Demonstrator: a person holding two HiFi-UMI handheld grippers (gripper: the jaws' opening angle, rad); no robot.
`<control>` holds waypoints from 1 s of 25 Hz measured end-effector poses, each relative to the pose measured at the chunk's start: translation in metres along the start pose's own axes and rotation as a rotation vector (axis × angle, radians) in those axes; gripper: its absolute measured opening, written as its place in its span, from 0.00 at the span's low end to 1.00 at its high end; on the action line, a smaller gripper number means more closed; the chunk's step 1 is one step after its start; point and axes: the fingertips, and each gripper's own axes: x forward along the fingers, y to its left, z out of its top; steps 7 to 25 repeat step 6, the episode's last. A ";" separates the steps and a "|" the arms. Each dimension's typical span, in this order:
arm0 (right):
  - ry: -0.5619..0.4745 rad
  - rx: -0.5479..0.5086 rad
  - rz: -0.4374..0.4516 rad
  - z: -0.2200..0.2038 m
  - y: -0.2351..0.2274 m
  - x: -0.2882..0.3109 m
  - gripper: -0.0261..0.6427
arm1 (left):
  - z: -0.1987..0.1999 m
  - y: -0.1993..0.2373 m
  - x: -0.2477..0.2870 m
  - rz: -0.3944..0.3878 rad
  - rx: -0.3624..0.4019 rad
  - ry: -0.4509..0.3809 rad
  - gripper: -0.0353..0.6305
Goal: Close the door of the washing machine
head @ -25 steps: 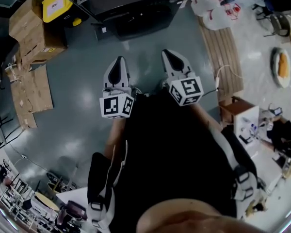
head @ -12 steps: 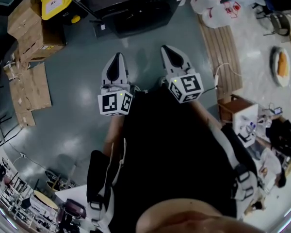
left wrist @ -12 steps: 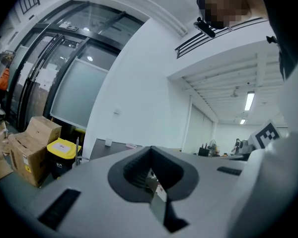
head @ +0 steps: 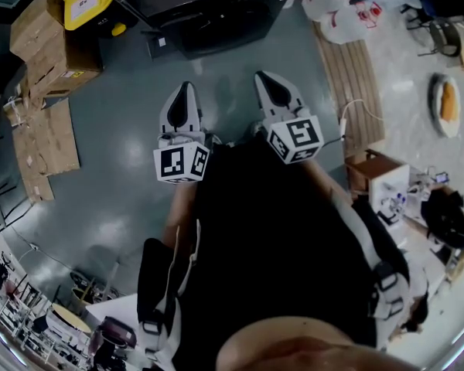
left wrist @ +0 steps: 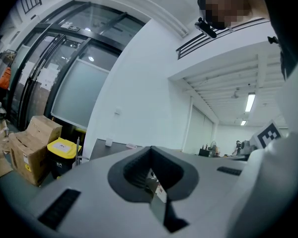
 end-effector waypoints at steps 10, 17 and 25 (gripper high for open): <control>-0.002 0.005 -0.002 0.000 -0.002 -0.003 0.05 | 0.001 -0.005 0.003 0.001 -0.020 -0.001 0.06; -0.002 0.005 -0.002 0.000 -0.002 -0.003 0.05 | 0.001 -0.005 0.003 0.001 -0.020 -0.001 0.06; -0.002 0.005 -0.002 0.000 -0.002 -0.003 0.05 | 0.001 -0.005 0.003 0.001 -0.020 -0.001 0.06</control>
